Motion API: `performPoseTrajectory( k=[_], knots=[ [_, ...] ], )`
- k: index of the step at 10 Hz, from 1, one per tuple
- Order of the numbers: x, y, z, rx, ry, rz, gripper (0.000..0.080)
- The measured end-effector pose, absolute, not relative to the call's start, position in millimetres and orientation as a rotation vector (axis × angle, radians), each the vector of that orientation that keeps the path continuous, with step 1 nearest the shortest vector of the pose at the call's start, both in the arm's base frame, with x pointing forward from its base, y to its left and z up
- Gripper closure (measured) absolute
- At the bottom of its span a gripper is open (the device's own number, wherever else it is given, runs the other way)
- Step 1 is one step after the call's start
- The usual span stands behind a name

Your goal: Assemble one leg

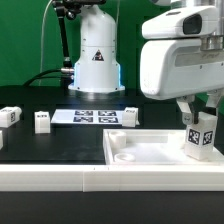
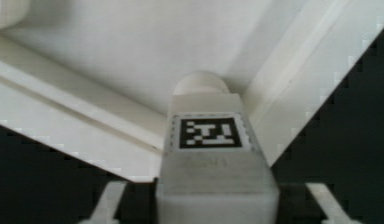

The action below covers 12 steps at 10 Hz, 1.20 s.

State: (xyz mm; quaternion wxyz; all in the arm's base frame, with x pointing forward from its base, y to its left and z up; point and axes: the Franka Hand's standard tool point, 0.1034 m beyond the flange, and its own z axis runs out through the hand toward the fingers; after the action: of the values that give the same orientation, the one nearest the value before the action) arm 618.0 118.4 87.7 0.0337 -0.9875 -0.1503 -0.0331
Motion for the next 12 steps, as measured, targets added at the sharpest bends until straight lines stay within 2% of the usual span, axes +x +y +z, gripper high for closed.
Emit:
performPoseTrajectory(
  k=[8, 11, 12],
  knots=[
    [616.0, 121.0, 85.1, -2.912, 0.909, -0.044, 0.0509],
    [615.8, 121.5, 85.1, -2.899, 0.963, -0.041, 0.0509],
    [615.7, 122.0, 85.1, -2.899, 0.959, -0.041, 0.0371]
  ],
)
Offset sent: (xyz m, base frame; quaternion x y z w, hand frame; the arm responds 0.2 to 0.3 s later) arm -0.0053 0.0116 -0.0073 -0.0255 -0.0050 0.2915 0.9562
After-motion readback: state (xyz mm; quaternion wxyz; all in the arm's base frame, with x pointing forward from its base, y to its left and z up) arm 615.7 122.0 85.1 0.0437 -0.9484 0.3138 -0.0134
